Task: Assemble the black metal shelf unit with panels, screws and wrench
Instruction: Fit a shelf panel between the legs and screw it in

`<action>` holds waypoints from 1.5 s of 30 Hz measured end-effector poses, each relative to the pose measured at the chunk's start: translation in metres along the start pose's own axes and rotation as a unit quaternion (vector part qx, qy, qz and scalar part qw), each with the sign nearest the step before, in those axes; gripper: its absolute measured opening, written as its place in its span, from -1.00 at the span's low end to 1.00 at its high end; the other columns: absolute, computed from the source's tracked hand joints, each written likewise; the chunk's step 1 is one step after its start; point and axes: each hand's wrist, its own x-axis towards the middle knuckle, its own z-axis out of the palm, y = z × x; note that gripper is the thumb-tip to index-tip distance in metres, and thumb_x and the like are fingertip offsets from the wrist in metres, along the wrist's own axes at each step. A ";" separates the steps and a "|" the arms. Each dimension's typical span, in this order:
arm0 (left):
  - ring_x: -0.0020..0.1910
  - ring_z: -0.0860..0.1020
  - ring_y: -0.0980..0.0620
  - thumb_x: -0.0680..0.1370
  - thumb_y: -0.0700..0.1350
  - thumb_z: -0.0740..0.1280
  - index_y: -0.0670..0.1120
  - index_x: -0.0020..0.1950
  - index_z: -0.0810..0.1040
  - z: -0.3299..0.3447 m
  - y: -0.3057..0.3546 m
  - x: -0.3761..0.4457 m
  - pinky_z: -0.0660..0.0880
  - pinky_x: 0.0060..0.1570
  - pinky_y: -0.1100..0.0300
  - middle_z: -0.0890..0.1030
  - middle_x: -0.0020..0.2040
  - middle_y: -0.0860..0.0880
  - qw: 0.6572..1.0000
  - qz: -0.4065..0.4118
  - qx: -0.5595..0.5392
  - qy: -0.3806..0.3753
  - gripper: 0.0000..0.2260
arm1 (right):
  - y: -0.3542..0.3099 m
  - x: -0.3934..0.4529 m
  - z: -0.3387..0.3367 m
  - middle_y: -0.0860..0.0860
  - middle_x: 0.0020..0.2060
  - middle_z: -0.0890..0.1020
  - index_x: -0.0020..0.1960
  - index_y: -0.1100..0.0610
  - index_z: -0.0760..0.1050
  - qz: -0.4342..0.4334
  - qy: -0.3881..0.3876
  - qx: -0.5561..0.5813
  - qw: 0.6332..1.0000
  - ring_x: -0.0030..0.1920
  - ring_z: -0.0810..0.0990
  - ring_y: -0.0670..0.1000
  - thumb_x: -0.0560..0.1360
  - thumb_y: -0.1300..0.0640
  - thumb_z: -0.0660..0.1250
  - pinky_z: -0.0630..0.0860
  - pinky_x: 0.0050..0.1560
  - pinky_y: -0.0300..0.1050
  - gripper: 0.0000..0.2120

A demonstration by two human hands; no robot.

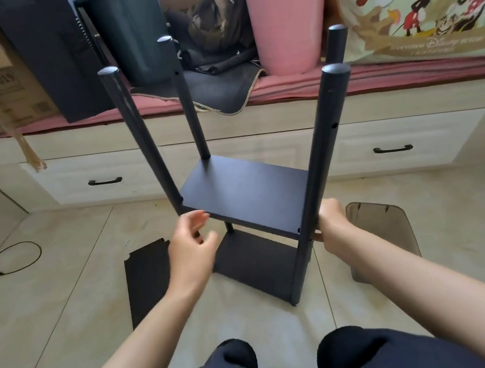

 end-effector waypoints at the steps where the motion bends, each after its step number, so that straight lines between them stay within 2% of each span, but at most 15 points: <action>1: 0.26 0.51 0.18 0.53 -0.23 0.39 0.06 0.30 0.51 0.007 0.005 -0.006 0.37 0.20 0.39 0.58 0.26 0.14 0.997 0.030 0.038 -0.057 -0.63 | 0.001 -0.002 0.001 0.21 0.01 0.61 0.09 0.23 0.50 -0.001 0.007 -0.012 1.000 -0.03 0.62 0.21 0.57 0.26 -0.03 0.61 0.01 0.09 -0.68; 3: 0.41 0.36 0.19 0.52 -0.13 0.45 0.07 0.42 0.45 0.024 0.011 -0.015 0.21 0.29 0.50 0.48 0.39 0.16 0.975 0.102 0.129 -0.148 -0.51 | 0.003 -0.004 0.003 0.22 0.09 0.59 0.16 0.27 0.49 0.007 0.023 -0.030 0.999 0.08 0.61 0.24 0.58 0.27 0.00 0.60 0.01 0.06 -0.68; 5: 0.58 0.10 0.17 0.50 -0.03 0.51 0.08 0.52 0.34 0.044 0.013 -0.022 0.05 0.46 0.35 0.33 0.53 0.15 0.947 0.167 0.190 -0.199 -0.36 | 0.003 -0.009 0.008 0.23 0.14 0.58 0.21 0.29 0.49 0.021 0.038 -0.040 0.998 0.12 0.59 0.25 0.59 0.25 0.04 0.57 0.01 0.03 -0.68; 8: 0.62 -0.12 0.12 0.43 0.11 0.54 0.12 0.59 0.22 0.075 0.013 -0.029 -0.08 0.57 0.05 0.17 0.62 0.14 0.922 0.221 0.220 -0.230 -0.19 | 0.007 -0.015 0.013 0.22 0.04 0.60 0.13 0.34 0.52 -0.005 0.049 -0.103 0.993 -0.01 0.57 0.21 0.58 0.25 0.13 0.53 -0.02 0.02 -0.74; 10: 0.63 -0.11 0.05 0.43 0.14 0.54 0.10 0.60 0.20 0.088 0.012 -0.028 -0.16 0.57 -0.05 0.19 0.62 0.11 0.921 0.228 0.222 -0.224 -0.17 | 0.010 -0.020 0.014 0.16 -0.03 0.54 0.06 0.27 0.48 -0.023 0.019 -0.126 0.992 -0.04 0.52 0.17 0.60 0.21 0.12 0.53 0.03 0.06 -0.80; 12: 0.64 -0.05 0.01 0.46 0.10 0.53 0.09 0.56 0.28 0.092 0.008 -0.025 -0.17 0.59 -0.07 0.25 0.60 0.10 0.922 0.235 0.230 -0.204 -0.26 | 0.011 -0.021 0.015 0.15 -0.01 0.52 0.15 0.24 0.48 -0.027 -0.004 -0.125 0.992 -0.01 0.52 0.15 0.62 0.16 0.11 0.54 0.08 0.07 -0.76; 15: 0.64 0.03 0.00 0.49 0.05 0.51 0.10 0.46 0.43 0.089 0.001 -0.020 -0.16 0.58 0.00 0.32 0.57 0.13 0.918 0.255 0.237 -0.189 -0.44 | 0.012 -0.020 0.012 0.17 0.00 0.59 0.19 0.29 0.49 0.005 0.006 -0.082 0.997 -0.05 0.57 0.13 0.65 0.15 0.10 0.47 -0.12 -0.06 -0.72; 19: 0.63 0.03 0.01 0.49 0.08 0.50 0.19 0.54 0.32 0.082 0.001 -0.020 -0.27 0.53 -0.05 0.28 0.56 0.22 0.907 0.271 0.262 -0.187 -0.34 | 0.013 -0.022 0.002 0.10 -0.05 0.60 0.19 0.17 0.42 0.024 -0.041 -0.056 0.997 -0.06 0.62 0.09 0.66 0.13 0.10 0.45 -0.22 -0.09 -0.80; 23: 0.63 -0.05 0.06 0.49 0.13 0.48 0.22 0.54 0.29 0.067 -0.005 -0.019 -0.33 0.53 -0.10 0.14 0.51 0.34 0.898 0.275 0.281 -0.195 -0.34 | 0.017 -0.025 -0.008 0.09 0.00 0.67 0.21 0.14 0.42 0.047 -0.110 -0.048 0.992 -0.06 0.66 0.04 0.65 0.13 0.15 0.53 -0.10 0.01 -0.81; 28: 0.57 -0.28 0.12 0.48 0.07 0.51 0.20 0.48 0.41 0.041 -0.019 -0.012 -0.21 0.55 -0.09 0.00 0.59 0.23 0.919 0.231 0.258 -0.186 -0.41 | 0.028 -0.028 -0.006 0.06 -0.04 0.72 0.19 0.09 0.49 0.049 -0.194 -0.007 0.980 -0.06 0.71 0.02 0.63 0.15 0.21 0.57 0.00 0.11 -0.83; 32: 0.61 -0.08 0.20 0.48 -0.13 0.54 0.39 0.38 0.32 0.021 -0.023 -0.013 0.05 0.55 0.08 0.01 0.64 0.21 0.972 0.119 0.091 -0.179 -0.34 | 0.032 -0.033 0.008 0.09 -0.02 0.72 0.16 0.09 0.51 0.052 -0.225 0.020 0.973 -0.01 0.70 0.04 0.63 0.20 0.23 0.55 0.06 0.08 -0.85; 35: 0.54 0.18 0.29 0.55 -0.09 0.48 0.37 0.51 0.22 0.018 -0.025 -0.016 0.20 0.51 0.14 0.18 0.59 0.28 0.978 0.022 -0.002 -0.207 -0.32 | 0.032 -0.035 0.015 0.14 0.02 0.68 0.12 0.14 0.52 0.065 -0.216 0.043 0.973 0.01 0.68 0.08 0.61 0.23 0.26 0.55 0.04 0.05 -0.88; 38: 0.20 0.40 0.59 0.65 -0.02 0.34 0.61 0.21 0.36 0.032 -0.017 -0.022 0.39 0.13 0.56 0.46 0.17 0.61 0.972 -0.019 -0.047 -0.231 -0.54 | 0.034 -0.038 0.017 0.14 0.01 0.69 0.11 0.16 0.54 0.072 -0.213 0.055 0.973 0.01 0.67 0.10 0.60 0.24 0.29 0.56 0.06 0.04 -0.89; 40: 0.03 0.38 0.70 0.66 0.00 0.30 0.52 0.11 0.39 0.044 -0.011 -0.024 0.32 -0.10 0.69 0.43 -0.03 0.71 0.976 -0.035 -0.070 -0.204 -0.67 | 0.036 -0.040 0.018 0.15 0.00 0.69 0.14 0.19 0.54 0.076 -0.210 0.058 0.973 0.01 0.67 0.10 0.59 0.24 0.31 0.56 0.06 0.04 -0.86; 45: -0.05 0.46 0.62 0.61 -0.09 0.39 0.36 0.06 0.39 0.063 -0.007 -0.021 0.38 -0.18 0.64 0.47 -0.11 0.66 0.986 -0.047 -0.125 -0.100 -0.67 | 0.035 -0.042 0.018 0.16 -0.02 0.67 0.10 0.23 0.56 0.086 -0.203 0.072 0.973 0.04 0.64 0.11 0.56 0.24 0.37 0.58 0.07 0.02 -0.87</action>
